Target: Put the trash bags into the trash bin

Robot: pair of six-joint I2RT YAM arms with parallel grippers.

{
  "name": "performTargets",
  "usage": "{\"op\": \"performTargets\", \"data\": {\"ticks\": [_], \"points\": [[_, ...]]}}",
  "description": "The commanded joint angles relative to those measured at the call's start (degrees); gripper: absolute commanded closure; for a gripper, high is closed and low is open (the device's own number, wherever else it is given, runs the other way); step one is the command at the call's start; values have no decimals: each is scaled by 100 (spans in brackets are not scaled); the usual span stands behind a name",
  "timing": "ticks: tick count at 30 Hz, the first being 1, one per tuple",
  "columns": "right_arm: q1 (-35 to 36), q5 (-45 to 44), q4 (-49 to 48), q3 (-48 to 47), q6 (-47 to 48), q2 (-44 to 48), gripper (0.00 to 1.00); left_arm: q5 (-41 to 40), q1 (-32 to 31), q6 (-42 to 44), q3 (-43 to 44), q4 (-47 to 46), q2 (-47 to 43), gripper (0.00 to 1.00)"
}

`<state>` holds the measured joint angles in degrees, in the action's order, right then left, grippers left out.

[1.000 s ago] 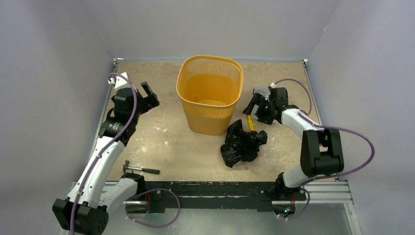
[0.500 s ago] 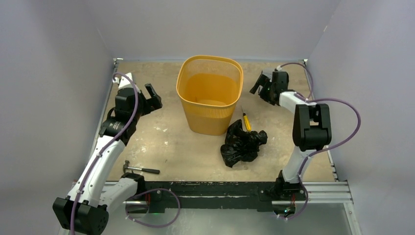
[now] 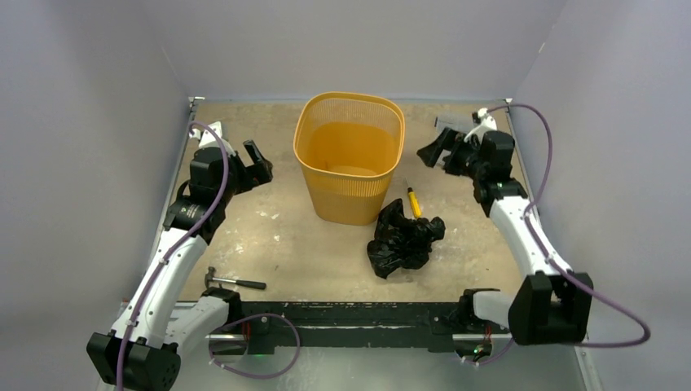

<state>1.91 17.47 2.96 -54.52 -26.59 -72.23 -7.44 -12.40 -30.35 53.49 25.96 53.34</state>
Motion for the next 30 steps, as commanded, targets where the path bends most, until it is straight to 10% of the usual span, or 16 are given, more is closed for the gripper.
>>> {"op": "performTargets", "data": {"ticks": [1, 7, 18, 30], "points": [[24, 1434, 274, 856, 560, 1017, 4, 108, 10, 34, -99, -59, -145, 1], [285, 2352, 28, 1541, 661, 2036, 4, 21, 7, -176, -190, -209, -180, 1], [1979, 666, -783, 1985, 1090, 2549, 3, 4, 8, -269, -172, -322, -108, 1], [2463, -745, -3707, 2748, 47, 1522, 1, -39, 10, -157, -49, -171, -48, 1]]}}
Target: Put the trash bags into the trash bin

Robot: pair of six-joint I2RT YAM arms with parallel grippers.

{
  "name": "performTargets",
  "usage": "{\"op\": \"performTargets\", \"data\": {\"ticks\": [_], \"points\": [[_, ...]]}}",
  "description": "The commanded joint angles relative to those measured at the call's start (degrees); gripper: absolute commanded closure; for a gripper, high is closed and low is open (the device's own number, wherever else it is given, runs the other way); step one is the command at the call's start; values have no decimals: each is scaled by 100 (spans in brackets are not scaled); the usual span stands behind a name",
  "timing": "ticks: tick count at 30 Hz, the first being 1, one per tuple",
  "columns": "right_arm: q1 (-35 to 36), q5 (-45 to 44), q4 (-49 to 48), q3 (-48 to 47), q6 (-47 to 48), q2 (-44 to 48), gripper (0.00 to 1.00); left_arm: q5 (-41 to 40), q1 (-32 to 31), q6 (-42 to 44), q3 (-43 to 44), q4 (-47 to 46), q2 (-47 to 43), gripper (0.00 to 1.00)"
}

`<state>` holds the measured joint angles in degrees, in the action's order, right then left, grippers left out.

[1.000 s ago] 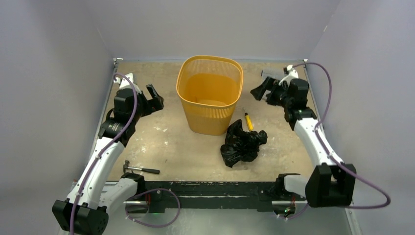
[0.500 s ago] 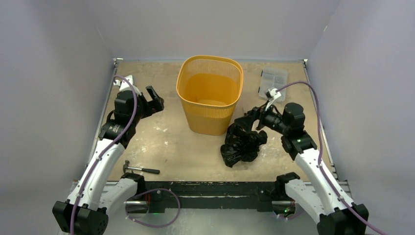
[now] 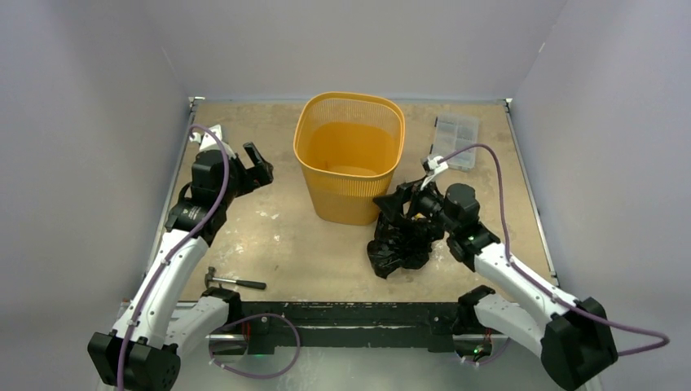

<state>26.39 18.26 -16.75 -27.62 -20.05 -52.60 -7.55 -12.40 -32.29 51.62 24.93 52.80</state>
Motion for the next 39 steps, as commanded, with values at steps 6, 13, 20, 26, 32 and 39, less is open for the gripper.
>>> {"op": "performTargets", "data": {"ticks": [6, 13, 20, 26, 32, 39], "points": [[19, -1168, -2597, -799, -838, -1993, 1, 17, 9, -1, 171, 43, -64, 1], [24, -1392, -2979, -2103, -595, -3539, 1, -81, 8, -67, 67, 245, -344, 1], [21, -970, -2146, -4009, -474, -5044, 1, 117, 1, -29, 55, 293, -334, 1], [23, -439, -423, -5762, -474, -5986, 1, 386, 1, -27, -23, 277, -241, 1], [-43, -305, 287, -5383, -2, -5109, 1, 658, 1, 49, -227, 165, -189, 1], [-64, -1285, 1445, -4196, 376, -3149, 1, 1502, -7, 26, -648, -441, -41, 2]]}}
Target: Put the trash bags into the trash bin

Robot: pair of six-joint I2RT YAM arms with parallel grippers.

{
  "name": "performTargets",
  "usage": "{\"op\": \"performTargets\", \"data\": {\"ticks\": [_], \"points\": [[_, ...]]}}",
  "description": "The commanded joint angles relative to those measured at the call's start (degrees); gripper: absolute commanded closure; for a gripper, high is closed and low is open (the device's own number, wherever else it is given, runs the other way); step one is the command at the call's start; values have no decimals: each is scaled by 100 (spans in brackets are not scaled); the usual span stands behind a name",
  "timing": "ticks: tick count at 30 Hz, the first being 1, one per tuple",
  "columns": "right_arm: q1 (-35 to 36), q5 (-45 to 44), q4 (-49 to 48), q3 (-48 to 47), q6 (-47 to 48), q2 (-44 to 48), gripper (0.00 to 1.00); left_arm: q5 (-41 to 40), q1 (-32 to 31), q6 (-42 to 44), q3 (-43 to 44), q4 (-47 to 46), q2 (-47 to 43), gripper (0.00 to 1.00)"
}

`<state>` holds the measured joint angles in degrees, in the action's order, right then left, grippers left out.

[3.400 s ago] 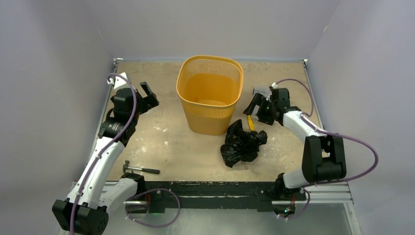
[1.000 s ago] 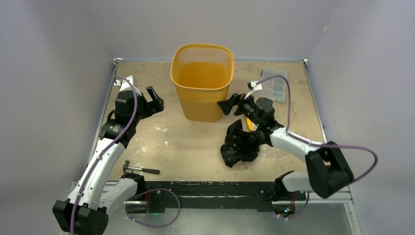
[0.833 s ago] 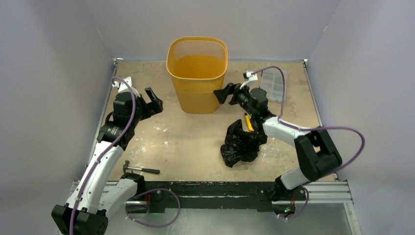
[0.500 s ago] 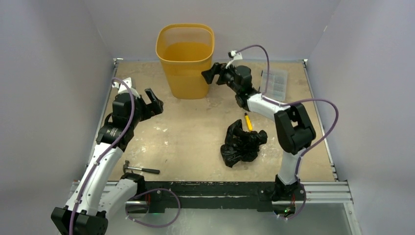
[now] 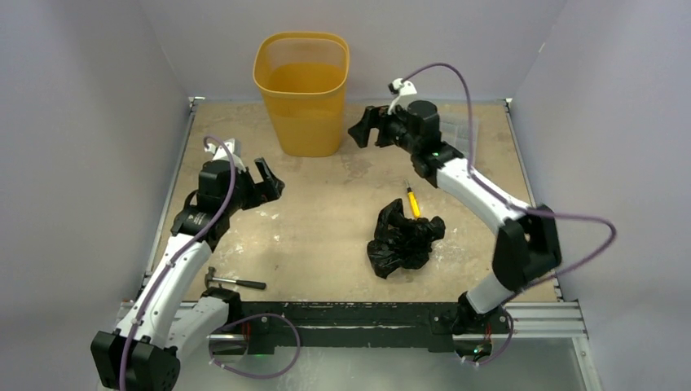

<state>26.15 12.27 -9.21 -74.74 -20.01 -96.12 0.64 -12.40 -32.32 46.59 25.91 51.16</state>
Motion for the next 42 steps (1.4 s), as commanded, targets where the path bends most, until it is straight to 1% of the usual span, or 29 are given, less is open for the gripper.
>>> {"op": "performTargets", "data": {"ticks": [1, 5, 8, 13, 15, 19, 23, 28, 30, 33, 37, 38, 41, 42], "points": [[-58, -909, 861, 709, 401, 1461, 1, 796, -12, 36, -176, -619, 183, 2], [-75, -1480, 1840, 1532, 433, 2436, 1, 1144, -85, 89, -252, -915, 466, 4], [-84, -1400, 2642, 2013, 253, 3059, 3, 1268, -308, 124, -256, -1118, 711, 4], [-84, -1518, 3626, 2426, -332, 4007, 7, 1222, -910, 142, -139, -1388, 1250, 6], [-84, -1583, 3944, 2434, -455, 4202, 8, 1215, -1045, 13, -128, -1567, 1452, 7], [-85, -1644, 4528, 2231, -434, 4194, 9, 1338, -1212, -156, -7, -1924, 1748, 10], [-86, -1792, 5046, 2123, -441, 4013, 10, 1347, -1378, -116, 110, -1874, 1879, 10], [-84, -1927, 5445, 2063, -472, 4102, 11, 1380, -1431, 0, 8, -1713, 1889, 10], [-84, -1844, 5482, 2060, -469, 4202, 11, 1377, -1431, -1, -31, -1702, 1889, 10], [-84, -1522, 5647, 1965, -451, 4236, 7, 1417, -1440, -11, -38, -1749, 1945, 10], [-85, -1359, 5768, 1876, -375, 4198, 7, 1494, -1449, -17, 70, -1864, 2060, 11], [-84, -1318, 5791, 1904, -366, 4185, 8, 1510, -1453, -20, 103, -1887, 2102, 11], [-87, -1306, 5898, 1966, -313, 4101, 20, 1568, -1479, -10, 195, -1930, 2223, 11], [-84, -1306, 5923, 1978, -283, 4069, 26, 1584, -1490, 1, 226, -1924, 2250, 11]]}}
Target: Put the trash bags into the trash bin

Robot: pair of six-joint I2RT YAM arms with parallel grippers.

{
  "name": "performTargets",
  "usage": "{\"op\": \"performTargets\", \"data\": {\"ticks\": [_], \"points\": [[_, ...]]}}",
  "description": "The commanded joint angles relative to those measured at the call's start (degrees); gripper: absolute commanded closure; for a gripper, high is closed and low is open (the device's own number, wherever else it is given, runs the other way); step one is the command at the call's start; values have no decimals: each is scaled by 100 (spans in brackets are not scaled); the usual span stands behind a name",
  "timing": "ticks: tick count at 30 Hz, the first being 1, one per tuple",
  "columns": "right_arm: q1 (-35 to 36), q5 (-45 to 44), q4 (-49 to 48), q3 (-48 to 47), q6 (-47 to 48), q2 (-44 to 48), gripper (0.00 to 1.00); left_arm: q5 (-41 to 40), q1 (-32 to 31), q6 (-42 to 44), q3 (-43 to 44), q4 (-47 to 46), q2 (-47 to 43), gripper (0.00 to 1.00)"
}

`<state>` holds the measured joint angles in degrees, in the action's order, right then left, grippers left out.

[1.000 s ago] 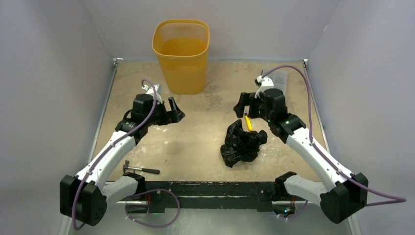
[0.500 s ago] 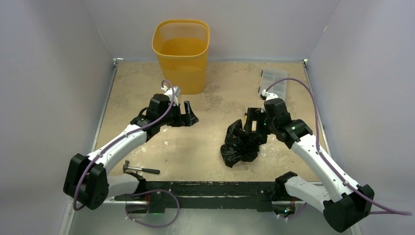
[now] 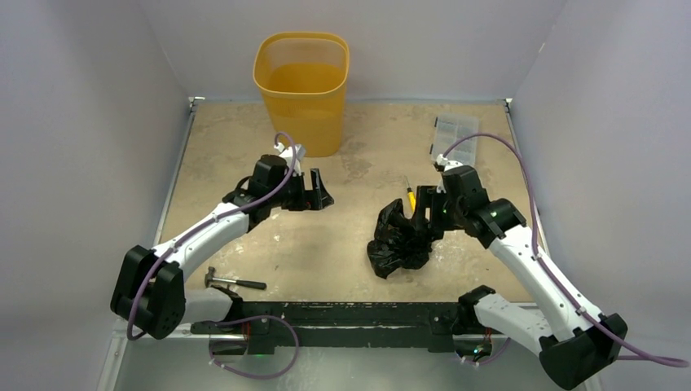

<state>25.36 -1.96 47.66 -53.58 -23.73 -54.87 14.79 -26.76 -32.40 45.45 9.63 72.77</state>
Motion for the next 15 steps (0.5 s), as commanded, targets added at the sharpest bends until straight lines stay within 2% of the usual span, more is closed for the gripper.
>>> {"op": "performTargets", "data": {"ticks": [1, 4, 5, 8, 12, 15], "points": [[-7, 125, 243, -140, 130, -79, 31, 185, -63, 23, 353, -295, 108, 11], [-12, 383, 203, -212, 183, -132, 50, 192, -77, 42, 345, -286, 123, 12], [-7, 546, 31, -191, 195, -125, 66, 194, -81, 39, 326, -297, 123, 12], [-3, 1402, -702, -8, 158, -69, 88, 268, -98, -83, 258, -394, 149, 13], [1, 2019, -2047, 258, -403, -293, 99, 502, -275, -343, 107, -820, 228, 14], [0, 2175, -3014, 80, -809, -670, 100, 461, -453, -391, 153, -841, 342, 14]]}}
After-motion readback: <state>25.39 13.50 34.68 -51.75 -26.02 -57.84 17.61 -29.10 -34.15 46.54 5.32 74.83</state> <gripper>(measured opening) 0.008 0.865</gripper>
